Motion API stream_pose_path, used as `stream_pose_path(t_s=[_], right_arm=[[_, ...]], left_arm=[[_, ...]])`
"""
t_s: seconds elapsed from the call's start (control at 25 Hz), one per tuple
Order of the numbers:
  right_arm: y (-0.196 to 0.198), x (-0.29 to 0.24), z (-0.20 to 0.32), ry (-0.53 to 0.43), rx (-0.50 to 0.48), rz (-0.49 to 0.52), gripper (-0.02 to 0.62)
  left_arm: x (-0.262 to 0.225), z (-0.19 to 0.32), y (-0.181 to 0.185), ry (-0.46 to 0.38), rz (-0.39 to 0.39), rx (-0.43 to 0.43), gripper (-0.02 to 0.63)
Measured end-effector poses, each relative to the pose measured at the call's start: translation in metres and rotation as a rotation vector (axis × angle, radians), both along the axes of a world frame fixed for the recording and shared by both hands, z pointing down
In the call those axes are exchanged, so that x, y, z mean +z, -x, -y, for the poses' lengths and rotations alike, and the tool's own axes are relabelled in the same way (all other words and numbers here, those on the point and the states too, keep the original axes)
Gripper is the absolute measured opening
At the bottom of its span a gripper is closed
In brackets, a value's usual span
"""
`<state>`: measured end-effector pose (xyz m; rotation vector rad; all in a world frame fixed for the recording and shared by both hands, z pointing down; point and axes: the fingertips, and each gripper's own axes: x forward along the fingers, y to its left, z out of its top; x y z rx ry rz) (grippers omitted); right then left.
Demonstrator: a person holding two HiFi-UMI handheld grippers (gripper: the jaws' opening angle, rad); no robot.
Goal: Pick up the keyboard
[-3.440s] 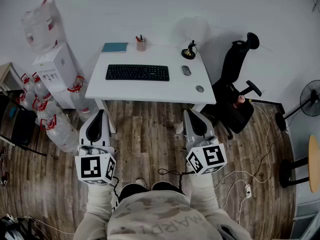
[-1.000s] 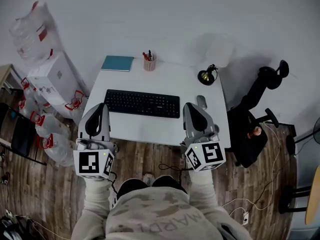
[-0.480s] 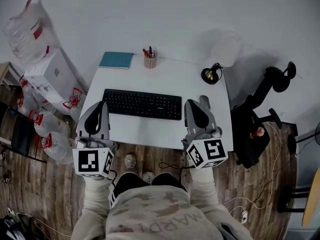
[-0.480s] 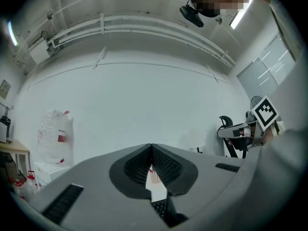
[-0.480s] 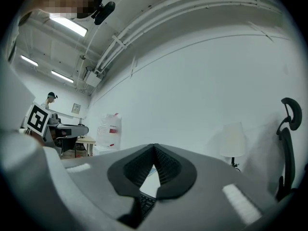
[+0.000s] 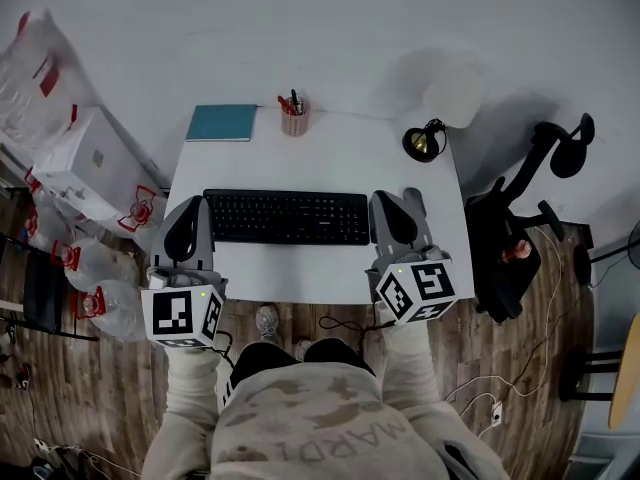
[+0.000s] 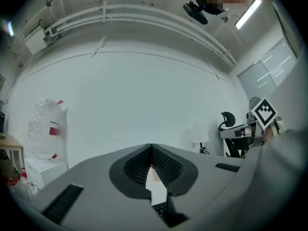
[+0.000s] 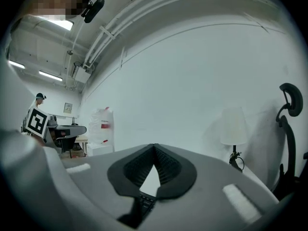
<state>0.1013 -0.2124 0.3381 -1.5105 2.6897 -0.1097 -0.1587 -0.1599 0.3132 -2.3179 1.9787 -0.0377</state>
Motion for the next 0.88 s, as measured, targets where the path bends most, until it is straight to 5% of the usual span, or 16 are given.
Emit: stream_pose_path(t_s=[0.88], right_arm=[[0.015, 0.107, 0.069, 0.27, 0.159, -0.03, 0.011]], left_arm=[[0.118, 0.097, 0.062, 0.289, -0.018, 0.091, 0.006]])
